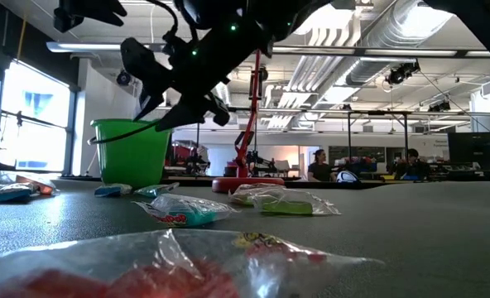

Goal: Sort candy
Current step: Put the red gummy into the green bucket

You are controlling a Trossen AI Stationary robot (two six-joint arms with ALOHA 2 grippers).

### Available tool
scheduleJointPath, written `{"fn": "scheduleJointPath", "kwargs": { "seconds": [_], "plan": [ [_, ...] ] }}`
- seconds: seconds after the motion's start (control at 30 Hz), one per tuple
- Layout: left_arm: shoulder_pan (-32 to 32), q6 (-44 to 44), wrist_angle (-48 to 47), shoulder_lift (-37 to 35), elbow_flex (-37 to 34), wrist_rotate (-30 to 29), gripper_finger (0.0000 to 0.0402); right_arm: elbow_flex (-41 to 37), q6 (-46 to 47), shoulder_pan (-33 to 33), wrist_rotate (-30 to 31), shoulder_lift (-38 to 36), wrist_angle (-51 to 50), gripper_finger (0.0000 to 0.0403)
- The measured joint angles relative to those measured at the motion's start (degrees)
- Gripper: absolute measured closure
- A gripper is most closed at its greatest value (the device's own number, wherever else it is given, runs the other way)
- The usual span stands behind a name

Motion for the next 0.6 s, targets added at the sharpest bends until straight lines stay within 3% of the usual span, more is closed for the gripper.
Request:
{"fn": "scheduleJointPath", "kwargs": {
  "seconds": [0.4, 0.5, 0.6],
  "plan": [
    [4.21, 0.26, 2.34, -0.07, 0.0, 0.54, 0.0326, -19.06, 4.09, 0.18, 2.04, -12.85, 0.93, 0.0211],
    [5.67, 1.02, 4.52, 0.06, 0.0, 0.54, 0.0326, -25.34, 4.92, 0.16, -0.17, -18.33, -0.48, 0.0211],
    [7.21, 1.27, 6.99, 0.58, 0.0, 0.33, 0.0326, -31.12, 6.51, -0.15, -6.39, -22.93, -1.53, 0.0211]
  ]
}}
